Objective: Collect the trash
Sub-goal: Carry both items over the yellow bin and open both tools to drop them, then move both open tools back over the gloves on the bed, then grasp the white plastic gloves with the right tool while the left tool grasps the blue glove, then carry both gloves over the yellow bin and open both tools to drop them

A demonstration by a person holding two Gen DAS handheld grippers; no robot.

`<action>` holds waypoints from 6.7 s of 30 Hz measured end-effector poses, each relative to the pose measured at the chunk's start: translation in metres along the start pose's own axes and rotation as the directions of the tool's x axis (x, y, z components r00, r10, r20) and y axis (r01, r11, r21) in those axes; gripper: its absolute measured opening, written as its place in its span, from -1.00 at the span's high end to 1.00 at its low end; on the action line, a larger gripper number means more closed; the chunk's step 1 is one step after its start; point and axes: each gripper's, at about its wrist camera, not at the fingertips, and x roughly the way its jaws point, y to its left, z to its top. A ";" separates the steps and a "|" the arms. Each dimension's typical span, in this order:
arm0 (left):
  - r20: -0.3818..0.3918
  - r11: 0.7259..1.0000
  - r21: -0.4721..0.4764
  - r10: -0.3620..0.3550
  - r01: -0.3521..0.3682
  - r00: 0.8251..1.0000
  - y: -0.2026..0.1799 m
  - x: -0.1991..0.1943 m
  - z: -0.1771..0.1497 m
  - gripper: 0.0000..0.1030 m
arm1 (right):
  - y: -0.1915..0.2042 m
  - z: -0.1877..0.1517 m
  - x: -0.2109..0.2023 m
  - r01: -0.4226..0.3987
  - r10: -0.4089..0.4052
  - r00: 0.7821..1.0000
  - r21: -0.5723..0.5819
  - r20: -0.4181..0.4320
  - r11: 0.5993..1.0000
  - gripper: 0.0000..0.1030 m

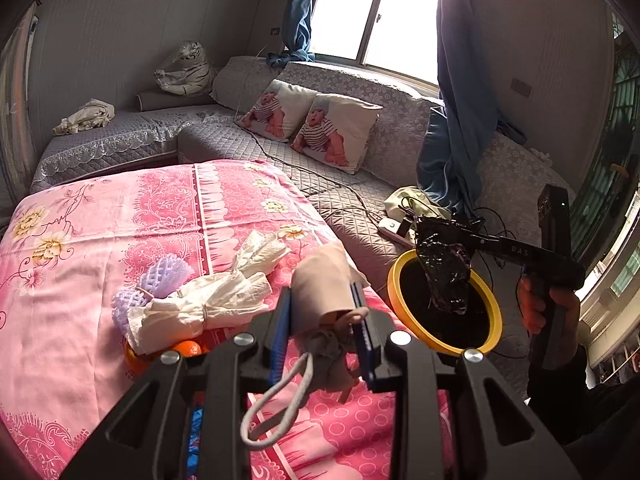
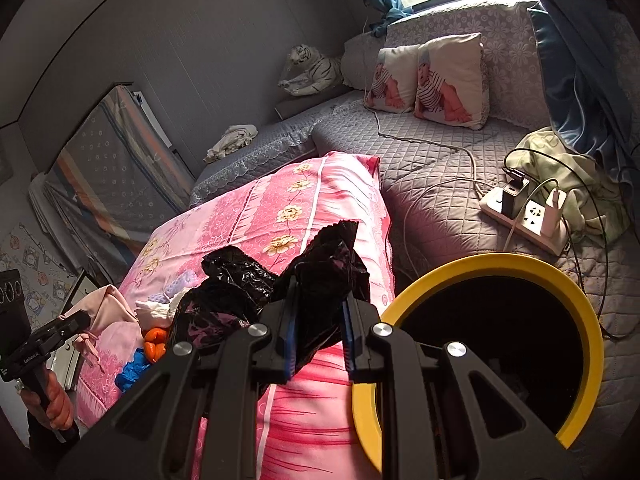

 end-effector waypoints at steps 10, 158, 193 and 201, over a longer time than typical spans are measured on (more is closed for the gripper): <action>-0.015 0.990 0.088 -0.113 0.114 0.993 -0.057 0.048 0.035 0.47 | -0.051 0.010 -0.046 0.140 -0.152 0.977 0.087 0.150 0.986 0.67; -0.233 0.947 -0.232 0.169 -0.224 0.958 0.122 0.010 -0.125 0.17 | 0.244 -0.093 0.236 -0.158 -0.118 0.939 -0.709 -0.323 0.687 0.46; -0.145 0.939 -0.230 0.227 -0.255 0.963 0.111 -0.035 -0.101 0.42 | 0.210 -0.046 0.157 -0.108 -0.032 0.971 -0.553 -0.237 0.826 0.65; -0.117 0.947 -0.213 0.219 -0.240 0.969 0.098 -0.032 -0.079 0.41 | 0.182 -0.031 0.137 -0.058 -0.047 0.981 -0.512 -0.188 0.857 0.65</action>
